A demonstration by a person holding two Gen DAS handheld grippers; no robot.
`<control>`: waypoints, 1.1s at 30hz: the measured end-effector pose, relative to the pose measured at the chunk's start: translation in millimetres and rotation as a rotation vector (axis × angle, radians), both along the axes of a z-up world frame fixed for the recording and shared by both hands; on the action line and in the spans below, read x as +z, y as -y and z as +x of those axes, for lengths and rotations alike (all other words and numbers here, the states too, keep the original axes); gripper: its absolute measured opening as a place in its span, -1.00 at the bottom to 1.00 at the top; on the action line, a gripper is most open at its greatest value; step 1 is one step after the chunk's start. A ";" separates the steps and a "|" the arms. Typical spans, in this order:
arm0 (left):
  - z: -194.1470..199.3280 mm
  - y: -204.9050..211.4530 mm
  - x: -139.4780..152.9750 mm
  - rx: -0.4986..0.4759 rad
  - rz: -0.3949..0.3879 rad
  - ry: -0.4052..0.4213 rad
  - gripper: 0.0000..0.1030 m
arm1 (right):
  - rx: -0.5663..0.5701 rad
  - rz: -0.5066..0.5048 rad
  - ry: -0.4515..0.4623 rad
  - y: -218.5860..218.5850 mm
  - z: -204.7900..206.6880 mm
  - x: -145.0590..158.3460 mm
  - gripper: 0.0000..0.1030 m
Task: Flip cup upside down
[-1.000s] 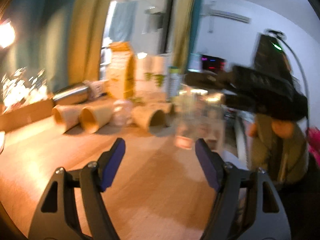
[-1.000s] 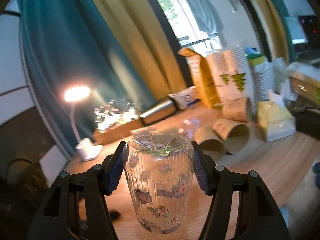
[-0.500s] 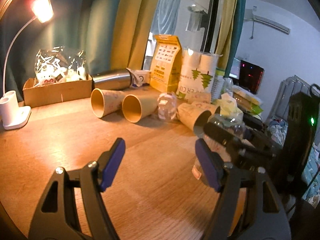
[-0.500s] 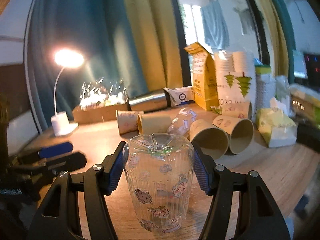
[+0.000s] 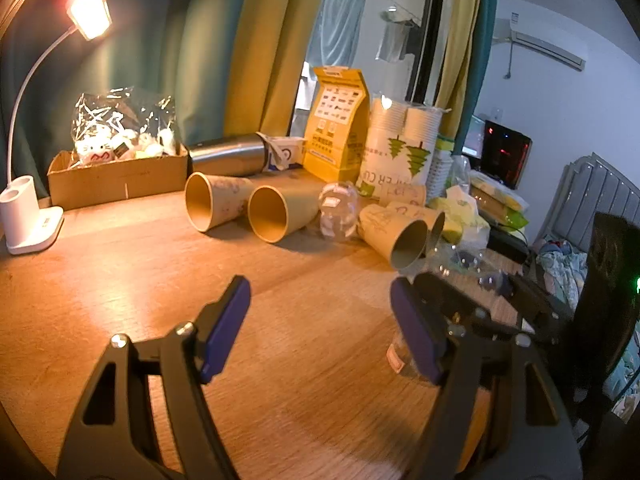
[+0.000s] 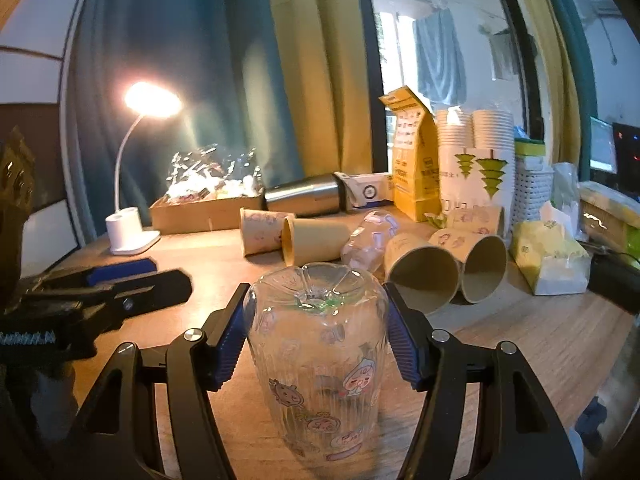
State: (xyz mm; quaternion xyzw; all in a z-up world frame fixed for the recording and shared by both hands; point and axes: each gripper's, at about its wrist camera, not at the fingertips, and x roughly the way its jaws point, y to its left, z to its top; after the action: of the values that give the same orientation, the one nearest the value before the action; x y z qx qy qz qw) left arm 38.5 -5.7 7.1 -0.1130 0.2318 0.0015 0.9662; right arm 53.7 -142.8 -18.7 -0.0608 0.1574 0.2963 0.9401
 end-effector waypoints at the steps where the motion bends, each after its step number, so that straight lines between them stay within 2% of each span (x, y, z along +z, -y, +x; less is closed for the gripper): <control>1: -0.4 -0.2 0.2 -0.001 0.000 0.001 0.44 | 0.001 -0.002 -0.008 -0.1 0.3 -1.6 0.30; 5: -0.3 -0.5 0.2 -0.001 0.000 0.001 0.44 | -0.007 0.006 -0.017 1.9 0.8 -2.0 0.32; 8: 0.0 -0.9 0.3 -0.001 -0.001 0.002 0.44 | -0.008 0.030 -0.021 5.9 0.1 1.6 0.45; 13: -4.0 -1.4 1.6 0.000 0.003 0.025 0.44 | -0.023 0.044 -0.018 14.0 -10.6 10.5 0.49; 15: -5.5 -0.7 2.4 -0.005 0.006 0.034 0.44 | -0.039 0.055 -0.024 19.4 -17.0 13.2 0.62; 19: -15.8 0.6 9.9 0.005 0.016 0.098 0.44 | -0.159 0.026 -0.031 31.5 -27.9 17.8 0.63; 22: -24.0 3.6 15.6 0.010 0.032 0.150 0.44 | -0.206 0.041 -0.047 45.4 -32.7 21.0 0.64; 31: -38.3 10.1 17.1 0.052 0.052 0.168 0.44 | -0.227 0.069 -0.033 61.0 -42.1 32.4 0.63; 33: -43.5 15.8 19.0 0.037 0.075 0.194 0.44 | -0.227 0.074 -0.033 62.3 -42.2 33.2 0.63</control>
State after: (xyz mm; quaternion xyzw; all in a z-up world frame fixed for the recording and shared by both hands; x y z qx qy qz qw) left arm -5.0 -21.5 26.1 -0.0806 0.1347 0.0170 0.9875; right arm 11.4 -205.1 14.5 -0.0028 0.1676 0.1945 0.9665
